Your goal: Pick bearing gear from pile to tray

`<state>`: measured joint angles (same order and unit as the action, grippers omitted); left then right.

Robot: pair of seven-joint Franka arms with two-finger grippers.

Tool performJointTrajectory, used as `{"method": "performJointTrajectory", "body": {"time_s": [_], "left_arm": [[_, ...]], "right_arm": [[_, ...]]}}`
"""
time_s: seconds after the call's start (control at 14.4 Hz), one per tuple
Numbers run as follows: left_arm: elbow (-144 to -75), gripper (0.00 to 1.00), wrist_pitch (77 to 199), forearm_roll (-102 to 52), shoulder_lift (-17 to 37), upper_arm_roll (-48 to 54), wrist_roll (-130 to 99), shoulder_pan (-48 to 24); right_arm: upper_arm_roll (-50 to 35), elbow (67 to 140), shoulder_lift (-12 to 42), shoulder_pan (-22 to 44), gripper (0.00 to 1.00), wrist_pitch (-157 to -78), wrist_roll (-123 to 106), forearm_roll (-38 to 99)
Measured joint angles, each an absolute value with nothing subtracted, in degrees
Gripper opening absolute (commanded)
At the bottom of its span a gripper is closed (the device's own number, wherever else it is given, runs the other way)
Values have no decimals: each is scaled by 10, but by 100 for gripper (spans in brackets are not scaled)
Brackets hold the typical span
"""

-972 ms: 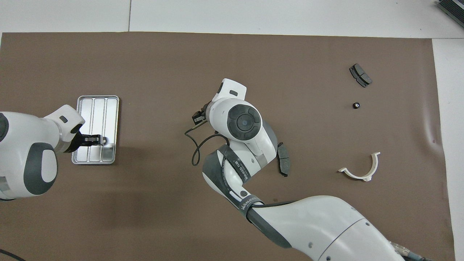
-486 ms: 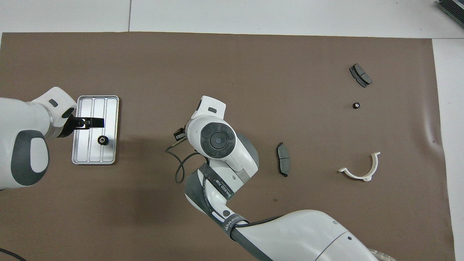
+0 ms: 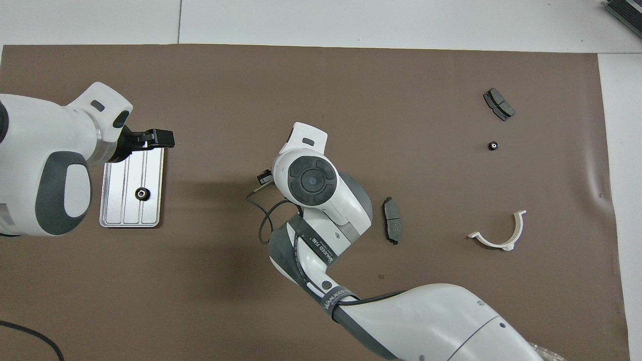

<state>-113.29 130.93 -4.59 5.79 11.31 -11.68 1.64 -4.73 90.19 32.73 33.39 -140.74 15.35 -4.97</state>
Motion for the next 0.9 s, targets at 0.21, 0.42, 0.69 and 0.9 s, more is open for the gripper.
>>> {"method": "performJointTrajectory", "body": {"time_s": [0.21, 0.42, 0.69, 0.9], "left_arm": [[-1132, 100, 1330, -46, 72, 113, -190, -43], [-1132, 100, 1363, -6, 108, 113, -302, -116], [-1131, 98, 1398, 84, 167, 113, -497, -195], [-1131, 71, 1419, 100, 198, 112, -545, -210]], "right_arm": [[-47, 901, 300, 294, 48, -1349, 116, -50], [-45, 901, 285, 218, 48, -1302, 31, -50], [-44, 906, 286, 98, 48, -1270, -118, -50], [-44, 911, 286, 21, 47, -1260, -177, -50]]}}
